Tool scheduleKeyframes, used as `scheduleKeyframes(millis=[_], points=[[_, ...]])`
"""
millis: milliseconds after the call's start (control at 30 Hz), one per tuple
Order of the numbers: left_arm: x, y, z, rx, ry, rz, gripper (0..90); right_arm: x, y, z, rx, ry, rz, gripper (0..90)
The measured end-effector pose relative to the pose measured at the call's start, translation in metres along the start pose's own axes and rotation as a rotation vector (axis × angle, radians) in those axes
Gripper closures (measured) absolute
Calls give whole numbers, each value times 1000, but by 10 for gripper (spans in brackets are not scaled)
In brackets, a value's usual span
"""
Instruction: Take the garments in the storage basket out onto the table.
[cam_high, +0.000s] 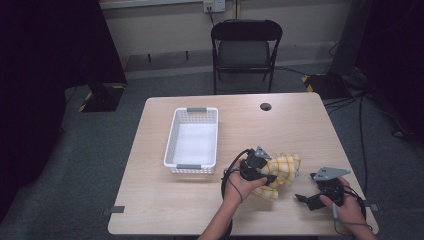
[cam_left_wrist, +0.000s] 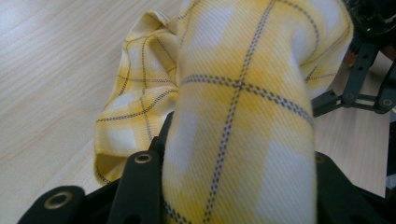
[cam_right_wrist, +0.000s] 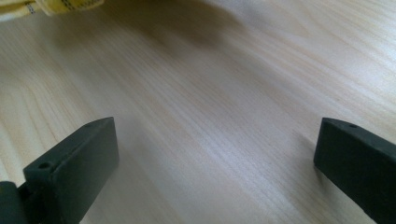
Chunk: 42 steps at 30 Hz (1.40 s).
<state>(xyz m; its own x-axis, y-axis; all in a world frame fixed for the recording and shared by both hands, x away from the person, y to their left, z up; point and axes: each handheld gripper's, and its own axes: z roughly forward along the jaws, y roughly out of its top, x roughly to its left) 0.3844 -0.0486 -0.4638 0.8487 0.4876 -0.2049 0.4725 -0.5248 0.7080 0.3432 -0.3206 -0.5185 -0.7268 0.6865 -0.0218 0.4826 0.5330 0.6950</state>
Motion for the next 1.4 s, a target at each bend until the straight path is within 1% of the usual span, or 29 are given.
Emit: scheduleKeyframes(millis=[100, 233, 300, 367, 433, 1033, 1200, 1400], points=[[-1, -1, 3, 2, 6, -3, 596, 0, 0, 0, 0, 0, 0, 0], [-2, -3, 6, 19, 15, 13, 594, 0, 0, 0, 0, 0, 0, 0], [-3, -4, 8, 20, 16, 10, 593, 0, 0, 0, 0, 0, 0, 0], [-4, -4, 9, 30, 16, 21, 591, 0, 0, 0, 0, 0, 0, 0], [-5, -4, 10, 30, 21, 22, 590, 0, 0, 0, 0, 0, 0, 0], [-9, -6, 16, 51, 37, 52, 564, 0, 0, 0, 0, 0, 0, 0], [-11, -7, 17, 68, 40, 74, 539, 0, 0, 0, 0, 0, 0, 0], [-11, -7, 17, 71, 43, 75, 526, 0, 0, 0, 0, 0, 0, 0]])
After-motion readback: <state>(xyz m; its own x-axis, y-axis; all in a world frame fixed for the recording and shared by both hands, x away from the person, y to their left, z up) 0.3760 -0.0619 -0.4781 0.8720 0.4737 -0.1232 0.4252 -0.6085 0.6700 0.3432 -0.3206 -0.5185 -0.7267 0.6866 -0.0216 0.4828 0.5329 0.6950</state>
